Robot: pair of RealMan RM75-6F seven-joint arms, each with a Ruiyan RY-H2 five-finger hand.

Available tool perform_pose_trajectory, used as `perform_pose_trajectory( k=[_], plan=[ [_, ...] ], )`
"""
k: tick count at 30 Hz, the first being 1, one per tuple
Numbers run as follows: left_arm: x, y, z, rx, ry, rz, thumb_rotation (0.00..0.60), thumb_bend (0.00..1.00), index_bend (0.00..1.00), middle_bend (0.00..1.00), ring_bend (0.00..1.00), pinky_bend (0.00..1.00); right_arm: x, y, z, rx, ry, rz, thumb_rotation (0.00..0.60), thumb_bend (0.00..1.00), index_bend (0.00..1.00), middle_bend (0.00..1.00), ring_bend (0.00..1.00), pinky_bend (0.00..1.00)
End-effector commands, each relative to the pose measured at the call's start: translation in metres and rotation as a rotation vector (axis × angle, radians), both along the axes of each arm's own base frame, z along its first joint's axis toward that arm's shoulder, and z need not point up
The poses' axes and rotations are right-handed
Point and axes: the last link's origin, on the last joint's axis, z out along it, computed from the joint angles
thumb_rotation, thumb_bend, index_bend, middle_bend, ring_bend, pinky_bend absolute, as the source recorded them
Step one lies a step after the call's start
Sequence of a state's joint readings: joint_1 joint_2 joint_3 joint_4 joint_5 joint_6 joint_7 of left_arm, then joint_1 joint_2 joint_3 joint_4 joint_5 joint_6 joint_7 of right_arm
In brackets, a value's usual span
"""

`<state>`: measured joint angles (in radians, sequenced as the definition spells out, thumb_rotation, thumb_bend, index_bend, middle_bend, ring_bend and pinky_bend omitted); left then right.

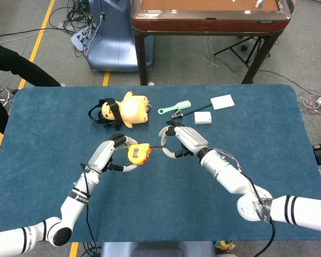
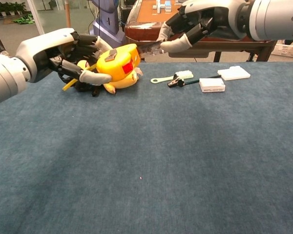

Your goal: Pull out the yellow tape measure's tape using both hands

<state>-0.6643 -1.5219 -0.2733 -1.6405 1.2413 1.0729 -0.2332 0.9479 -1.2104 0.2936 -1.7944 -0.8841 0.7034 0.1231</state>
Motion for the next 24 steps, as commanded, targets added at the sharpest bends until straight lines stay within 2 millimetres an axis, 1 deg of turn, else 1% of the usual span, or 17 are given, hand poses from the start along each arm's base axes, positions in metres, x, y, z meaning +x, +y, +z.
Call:
perform_pose_trajectory(
  k=[1, 7, 10, 24],
  plan=[
    [-0.003, 0.000, 0.001, 0.002, 0.006, 0.005, 0.600, 0.15, 0.50, 0.48, 0.31, 0.10, -0.001, 0.000, 0.003, -0.004, -0.004, -0.005, 0.600, 0.59, 0.60, 0.31, 0.07, 0.06],
    [-0.018, 0.000, 0.003, -0.001, 0.044, 0.028, 0.600, 0.15, 0.50, 0.48, 0.31, 0.10, -0.011, 0.002, 0.016, -0.035, -0.003, -0.019, 0.600, 0.59, 0.62, 0.32, 0.08, 0.06],
    [-0.028, 0.000, 0.004, -0.005, 0.060, 0.050, 0.600, 0.15, 0.50, 0.48, 0.31, 0.10, -0.019, 0.004, 0.027, -0.057, 0.001, -0.029, 0.600, 0.59, 0.63, 0.33, 0.09, 0.06],
    [-0.082, -0.003, 0.006, -0.060, 0.136, 0.157, 0.600, 0.15, 0.50, 0.47, 0.31, 0.10, -0.061, 0.016, 0.089, -0.192, 0.004, -0.112, 0.600, 0.58, 0.68, 0.37, 0.12, 0.06]
  ],
)
